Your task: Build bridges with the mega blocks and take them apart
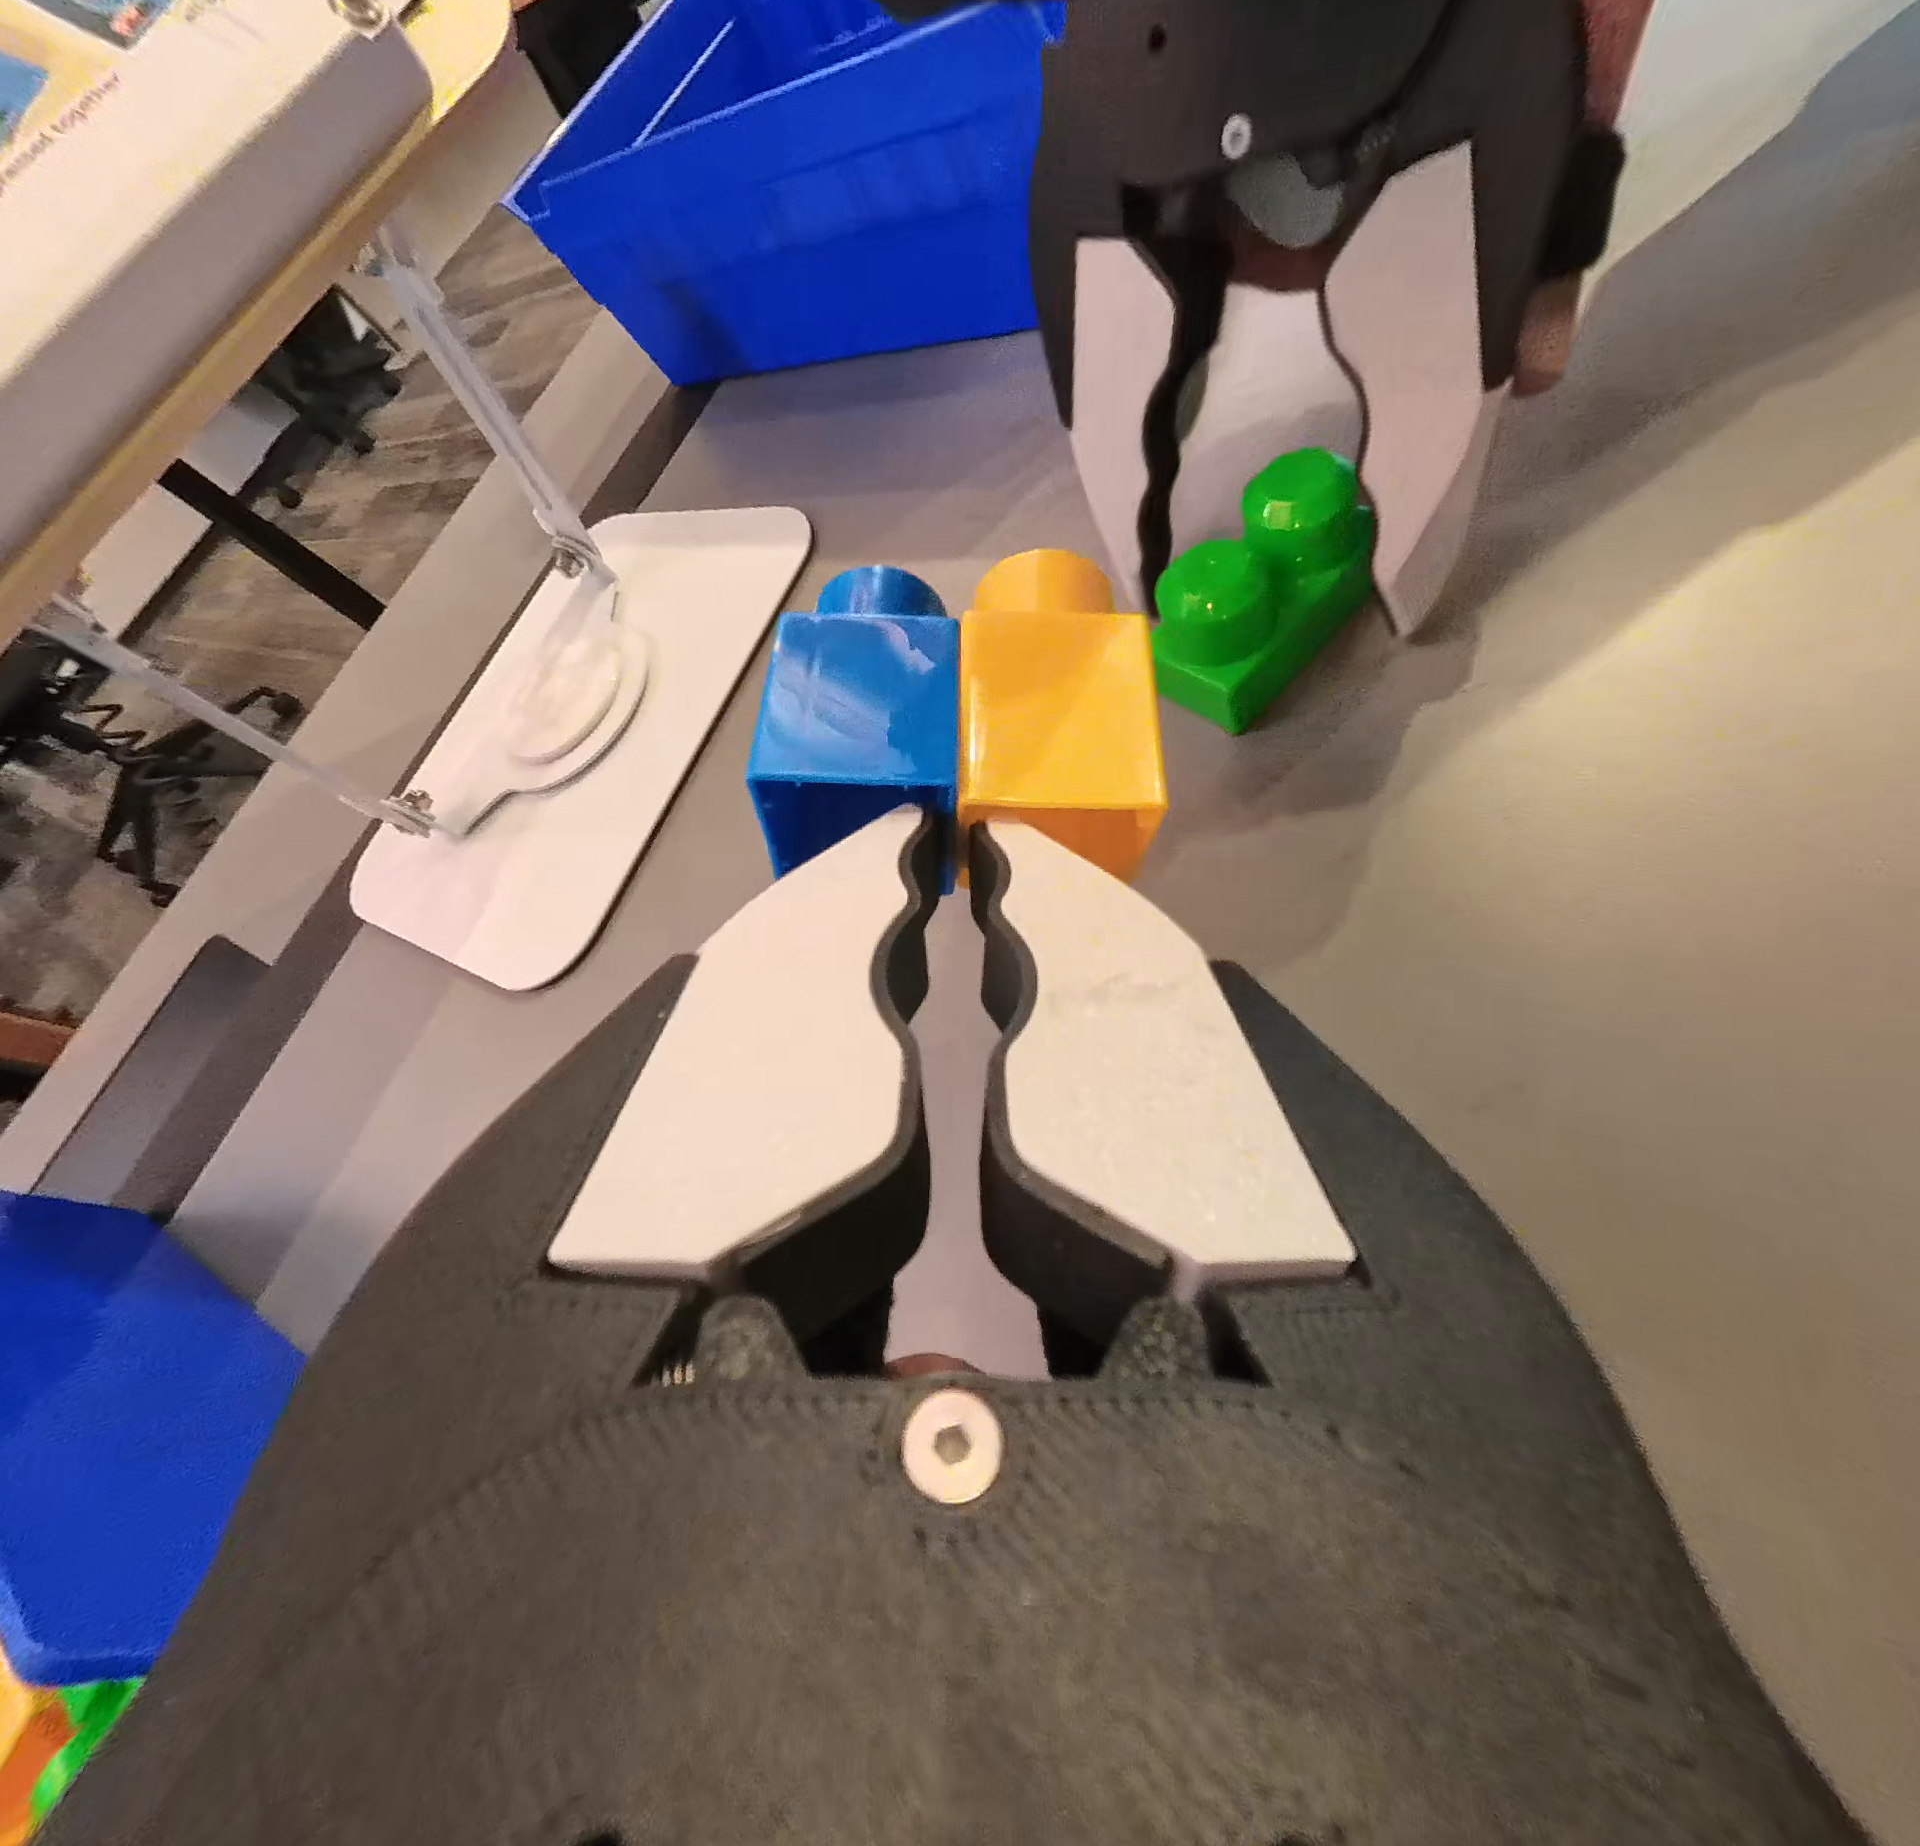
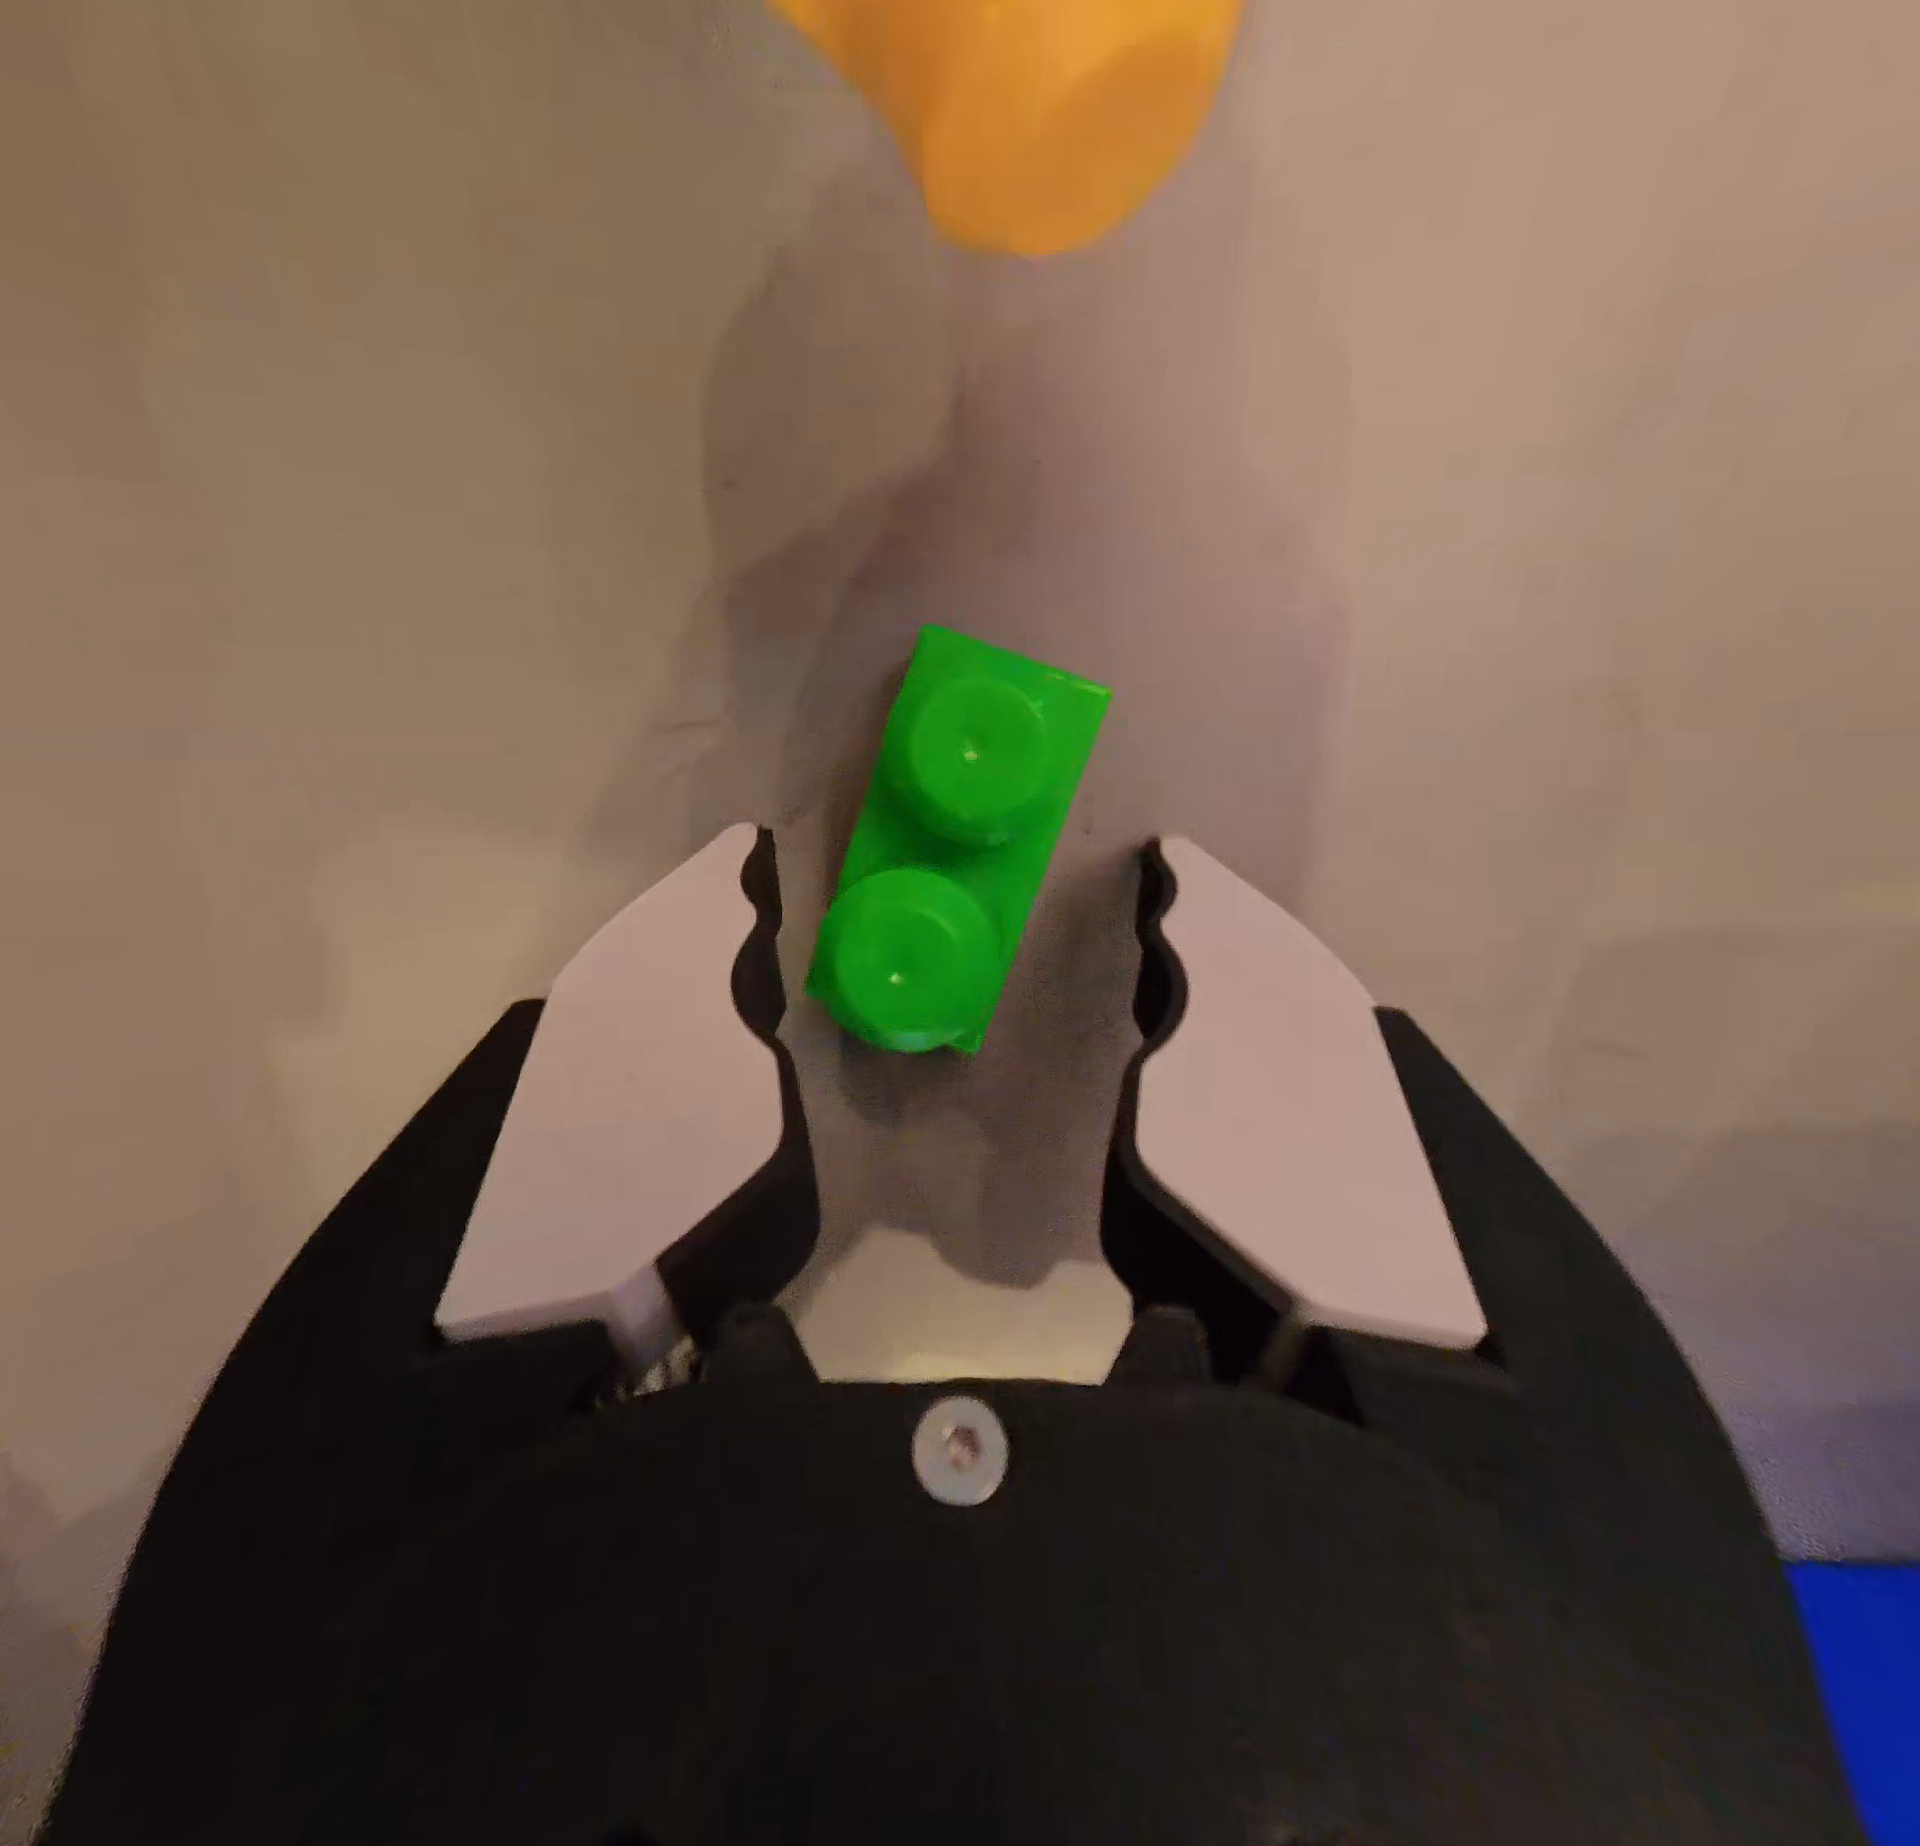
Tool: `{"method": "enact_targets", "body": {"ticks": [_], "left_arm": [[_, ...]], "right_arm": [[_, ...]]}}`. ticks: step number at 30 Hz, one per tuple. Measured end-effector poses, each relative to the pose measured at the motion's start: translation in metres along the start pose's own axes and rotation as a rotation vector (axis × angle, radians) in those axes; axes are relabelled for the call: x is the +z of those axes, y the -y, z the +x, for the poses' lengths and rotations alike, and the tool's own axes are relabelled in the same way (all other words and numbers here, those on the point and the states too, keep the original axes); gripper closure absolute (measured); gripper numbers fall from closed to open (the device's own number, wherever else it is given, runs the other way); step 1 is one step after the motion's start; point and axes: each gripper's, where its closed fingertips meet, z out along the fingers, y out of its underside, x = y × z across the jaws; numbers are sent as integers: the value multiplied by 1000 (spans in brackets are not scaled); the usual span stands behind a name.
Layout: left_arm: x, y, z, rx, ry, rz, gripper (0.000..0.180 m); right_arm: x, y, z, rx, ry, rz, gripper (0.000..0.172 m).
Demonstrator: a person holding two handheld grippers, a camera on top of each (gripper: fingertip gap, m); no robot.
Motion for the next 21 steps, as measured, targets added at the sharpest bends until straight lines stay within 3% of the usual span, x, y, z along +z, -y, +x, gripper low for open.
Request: {"method": "enact_targets", "body": {"ticks": [2,3,7,12,15,21], "left_arm": [[-1,3,-1,2,10,11,176],[-1,4,-1,4,16,15,176],[-5,10,-6,12,50,41,176],[-21,25,-20,61,138,98,176],[-35,41,-27,152,217,119,176],[-50,81,-34,398,355,105,176]], "right_arm": [[1,4,-1,17,11,26,131],[1,6,0,16,16,34,135],[-3,18,7,22,44,153,136],[-67,66,14,92,165,575,136],[-112,92,16,155,298,852,136],[-148,130,4,208,508,1145,136]]}}
